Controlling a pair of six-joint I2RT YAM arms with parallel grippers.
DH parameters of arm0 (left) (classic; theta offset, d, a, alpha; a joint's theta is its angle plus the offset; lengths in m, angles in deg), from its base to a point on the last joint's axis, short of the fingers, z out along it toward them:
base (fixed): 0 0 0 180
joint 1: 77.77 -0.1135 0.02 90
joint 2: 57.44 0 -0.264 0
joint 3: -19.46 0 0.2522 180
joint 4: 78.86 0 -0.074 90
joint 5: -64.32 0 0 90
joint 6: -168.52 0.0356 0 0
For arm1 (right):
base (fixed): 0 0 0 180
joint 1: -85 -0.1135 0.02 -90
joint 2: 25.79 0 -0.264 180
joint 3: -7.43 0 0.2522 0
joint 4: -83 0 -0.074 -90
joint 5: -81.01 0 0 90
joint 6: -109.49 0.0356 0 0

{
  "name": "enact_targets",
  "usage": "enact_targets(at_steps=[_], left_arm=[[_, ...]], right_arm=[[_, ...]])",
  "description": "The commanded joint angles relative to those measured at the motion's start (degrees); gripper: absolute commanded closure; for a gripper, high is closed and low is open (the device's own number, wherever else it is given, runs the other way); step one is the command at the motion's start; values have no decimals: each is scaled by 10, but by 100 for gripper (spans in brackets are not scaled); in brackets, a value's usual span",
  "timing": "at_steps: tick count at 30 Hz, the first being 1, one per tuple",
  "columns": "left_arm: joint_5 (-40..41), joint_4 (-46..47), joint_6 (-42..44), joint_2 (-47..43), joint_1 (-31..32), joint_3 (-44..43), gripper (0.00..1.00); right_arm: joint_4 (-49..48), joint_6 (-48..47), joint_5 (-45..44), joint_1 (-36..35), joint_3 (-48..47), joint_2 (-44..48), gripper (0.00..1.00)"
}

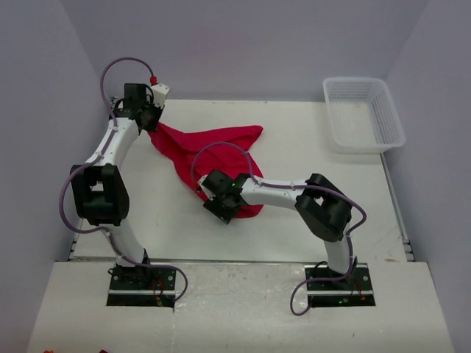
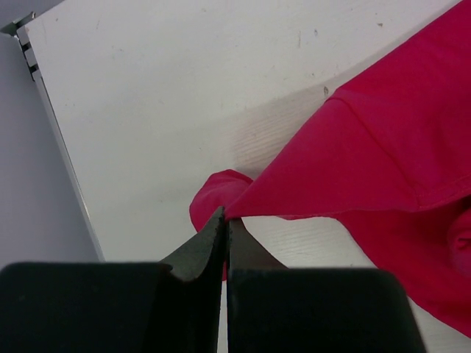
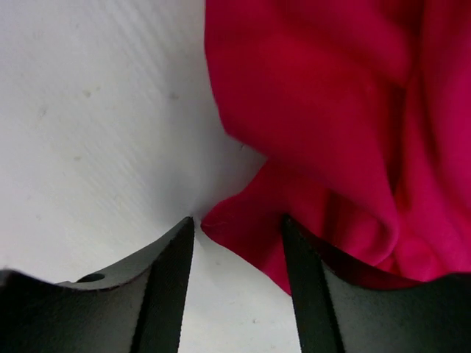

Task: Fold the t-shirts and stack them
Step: Flatten out the tshirt

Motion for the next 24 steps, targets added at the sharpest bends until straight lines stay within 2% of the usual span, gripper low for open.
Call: enact_targets(at_steps=[1,3,8,10,11,15,19,22,23,24], left_arm=[[-18,41,6,-38,-6,12,100],[-23,49,9,-49,-21,19,100],[-34,57,11,-65,-30,40,100],[-35,62,14,-76,-32,54,100],[-35,64,15,-79,-34,58,100],[-38,66,14,-93,-35,70,100],[-30,43,13,-97,-35,38,100],[-14,18,25,-102,-36,-9,100],[-3,9,28,-102,-36,-24,100],[3,-9,33,-102,-36,-52,100]], right_arm=[[-7,16,-99,9,20,-70,49],[-12,18,-117,9,19,-68,54],[-12,27,-117,8,26,-63,80],[-9,24,-119,8,30,-60,86],[-9,22,-122,9,32,-52,98],[17,21,-135,8,11,-29,100],[44,-14,-193,12,-23,26,100],[63,-87,-257,23,-59,92,100],[24,-119,-312,22,-22,113,100],[6,-164,-319,32,12,137,100]])
